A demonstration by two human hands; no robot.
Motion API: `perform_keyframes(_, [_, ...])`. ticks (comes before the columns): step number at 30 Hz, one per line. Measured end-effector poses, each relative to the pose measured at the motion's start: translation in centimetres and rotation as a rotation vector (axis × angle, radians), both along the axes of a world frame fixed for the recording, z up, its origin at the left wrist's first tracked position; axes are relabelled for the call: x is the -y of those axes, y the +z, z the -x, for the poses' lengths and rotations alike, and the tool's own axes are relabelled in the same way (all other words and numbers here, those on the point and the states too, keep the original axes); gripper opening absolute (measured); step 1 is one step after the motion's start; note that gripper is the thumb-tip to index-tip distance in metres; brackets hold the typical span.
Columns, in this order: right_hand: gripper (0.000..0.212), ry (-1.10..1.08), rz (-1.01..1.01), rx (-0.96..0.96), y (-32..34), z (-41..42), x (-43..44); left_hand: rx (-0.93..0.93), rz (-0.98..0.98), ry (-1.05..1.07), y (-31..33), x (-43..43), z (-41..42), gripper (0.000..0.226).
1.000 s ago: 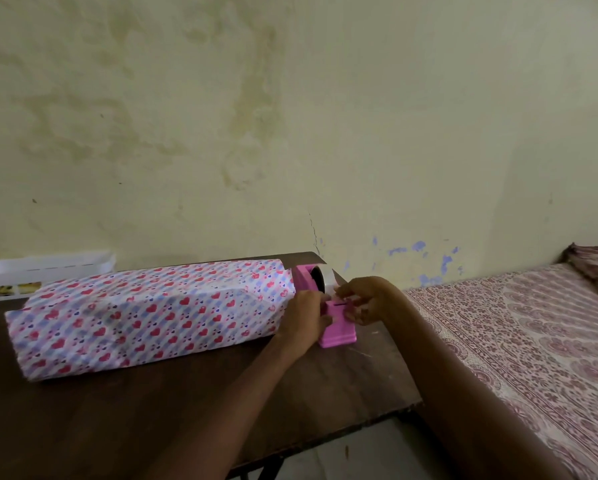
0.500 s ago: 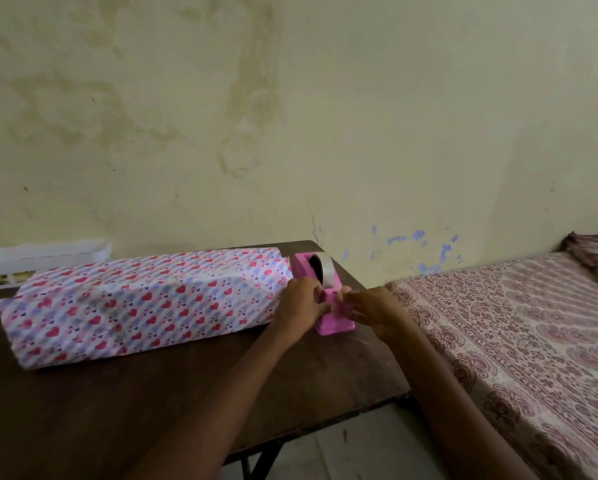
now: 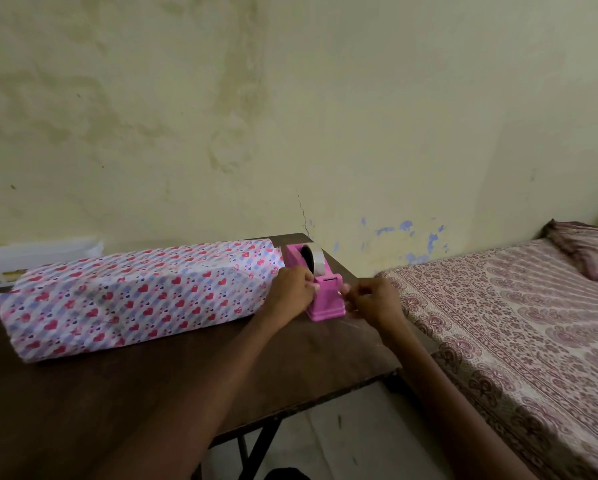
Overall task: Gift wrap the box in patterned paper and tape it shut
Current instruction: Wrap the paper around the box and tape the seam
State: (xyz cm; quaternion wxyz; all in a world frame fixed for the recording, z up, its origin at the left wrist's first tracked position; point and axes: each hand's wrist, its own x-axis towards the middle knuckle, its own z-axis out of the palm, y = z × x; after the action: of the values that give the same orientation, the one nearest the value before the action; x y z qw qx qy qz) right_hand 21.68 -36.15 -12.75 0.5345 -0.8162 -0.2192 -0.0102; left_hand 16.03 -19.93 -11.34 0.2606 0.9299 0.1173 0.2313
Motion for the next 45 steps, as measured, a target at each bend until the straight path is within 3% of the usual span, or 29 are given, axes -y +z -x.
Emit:
perform_keyframes(3, [0.015, 0.242, -0.272, -0.112, 2.1, 2.4, 0.2, 0.117, 0.149, -0.023, 1.7, -1.0, 2.1, 0.011])
perform_keyframes(6, [0.014, 0.353, -0.353, -0.166, 3.3, 4.2, -1.1, 0.242, 0.213, -0.042, 3.5, -3.5, 5.2, 0.009])
perform_keyframes(12, [0.015, 0.501, -0.473, -0.240, 4.0, 9.2, -8.9, 0.250, 0.016, 0.143, 5.8, -12.5, 13.0, 0.010])
perform_keyframes(15, [0.017, 0.571, -0.490, -0.265, 4.4, 12.3, -13.2, 0.192, -0.154, 0.215, 6.6, -17.3, 17.7, 0.010])
perform_keyframes(18, [0.017, 0.619, -0.520, -0.290, 4.8, 15.7, -17.5, -0.078, -0.191, 0.303, 7.6, -22.1, 21.9, 0.027])
perform_keyframes(20, [0.016, 0.612, -0.519, -0.288, 4.9, 17.4, -20.0, -0.267, -0.178, 0.331, 7.9, -24.4, 23.7, 0.041])
perform_keyframes(23, [0.016, 0.557, -0.493, -0.287, 5.0, 18.4, -23.0, -0.379, -0.114, 0.275, 7.7, -25.7, 24.5, 0.047])
perform_keyframes(30, [0.013, 0.402, -0.418, -0.220, 5.0, 17.7, -26.4, -0.147, -0.178, 0.220, 7.0, -25.7, 22.8, 0.037])
perform_keyframes(37, [0.018, 0.361, -0.339, -0.158, 4.9, 17.1, -26.8, -0.186, -0.087, 0.114, 8.0, -24.7, 21.1, 0.014])
perform_keyframes(45, [0.018, 0.335, -0.194, -0.087, 5.0, 17.4, -27.2, -0.233, -0.074, 0.108, 8.4, -24.7, 21.6, 0.020])
